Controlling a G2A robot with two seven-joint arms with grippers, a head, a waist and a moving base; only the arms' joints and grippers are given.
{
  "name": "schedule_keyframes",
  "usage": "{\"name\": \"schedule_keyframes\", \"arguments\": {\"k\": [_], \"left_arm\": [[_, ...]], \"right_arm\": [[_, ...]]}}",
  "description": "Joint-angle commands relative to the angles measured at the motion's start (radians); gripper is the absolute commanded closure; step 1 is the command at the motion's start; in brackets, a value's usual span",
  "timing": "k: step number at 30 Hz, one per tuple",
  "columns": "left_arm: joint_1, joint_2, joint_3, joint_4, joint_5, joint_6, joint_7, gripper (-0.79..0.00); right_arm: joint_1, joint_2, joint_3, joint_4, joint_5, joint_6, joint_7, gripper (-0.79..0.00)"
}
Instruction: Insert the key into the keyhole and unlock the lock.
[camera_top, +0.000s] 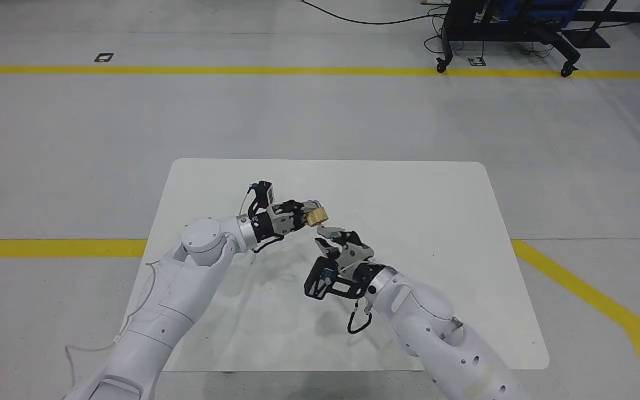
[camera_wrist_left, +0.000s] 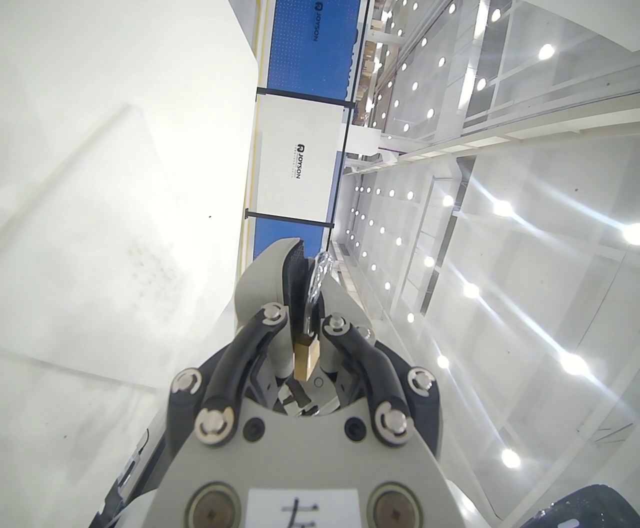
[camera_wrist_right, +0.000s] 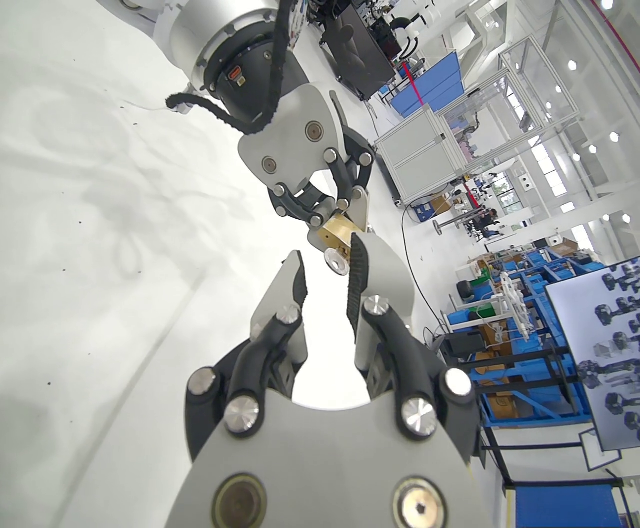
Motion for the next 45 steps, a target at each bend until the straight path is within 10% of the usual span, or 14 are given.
{"name": "schedule_keyframes", "arguments": {"k": [1,2,18,26,39,45], "left_arm": [[0.0,0.0,0.0,0.0,0.002,0.002,0.001,0.0],[0.0,-0.001,-0.001,-0.001,0.003,0.002,0.0,0.0],[-0.001,-0.005,-0.005,0.003,0.007,0.005,-0.008,0.0],[0.001,-0.008,-0.006,0.003,0.01,0.007,0.005,0.0],[0.003,-0.01,-0.007,0.001,0.025,0.011,-0.003,0.0],[0.004,-0.011,-0.01,0.001,0.023,0.014,-0.006,0.0]], "right_arm": [[-0.001,-0.001,-0.004,-0.001,-0.011,0.003,0.013,-0.157],[-0.001,-0.002,-0.005,-0.001,-0.013,0.005,0.018,-0.006],[0.035,-0.018,0.007,0.018,0.04,-0.007,0.057,0.0],[-0.013,-0.01,0.023,-0.017,-0.026,-0.003,0.019,-0.215],[0.035,-0.032,-0.029,0.03,-0.067,0.016,0.103,-0.209],[0.051,-0.043,-0.046,0.047,-0.068,0.026,0.135,0.0]]}}
